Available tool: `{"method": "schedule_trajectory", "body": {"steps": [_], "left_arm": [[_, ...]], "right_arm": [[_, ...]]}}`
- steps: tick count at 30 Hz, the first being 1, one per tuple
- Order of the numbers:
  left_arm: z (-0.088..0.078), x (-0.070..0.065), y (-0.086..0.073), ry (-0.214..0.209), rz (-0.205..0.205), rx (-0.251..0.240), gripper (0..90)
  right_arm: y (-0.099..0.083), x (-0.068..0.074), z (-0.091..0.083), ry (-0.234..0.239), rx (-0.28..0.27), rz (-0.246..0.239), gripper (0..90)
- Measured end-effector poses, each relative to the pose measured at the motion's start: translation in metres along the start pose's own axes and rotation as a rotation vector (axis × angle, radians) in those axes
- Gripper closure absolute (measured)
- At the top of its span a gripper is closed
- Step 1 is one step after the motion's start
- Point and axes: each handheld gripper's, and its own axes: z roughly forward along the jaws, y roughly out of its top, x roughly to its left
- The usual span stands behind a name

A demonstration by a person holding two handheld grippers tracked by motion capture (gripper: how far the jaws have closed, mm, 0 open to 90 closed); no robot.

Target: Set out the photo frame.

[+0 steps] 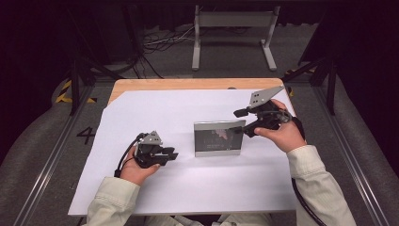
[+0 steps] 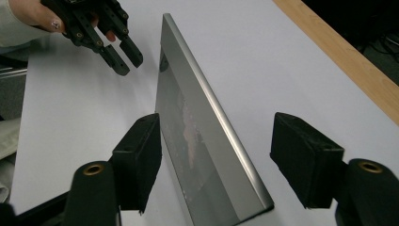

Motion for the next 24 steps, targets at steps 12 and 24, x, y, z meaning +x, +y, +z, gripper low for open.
{"method": "schedule_trajectory", "body": {"steps": [12,24], "left_arm": [[-0.005,0.009,0.0,0.002,-0.013,-0.021,66.6],[-0.01,0.015,-0.004,0.043,-0.006,-0.031,62.4]], "right_arm": [[-0.016,0.002,-0.029,-0.05,-0.014,0.032,29.3],[-0.045,0.003,-0.062,-0.12,-0.004,0.085,27.2]]}}
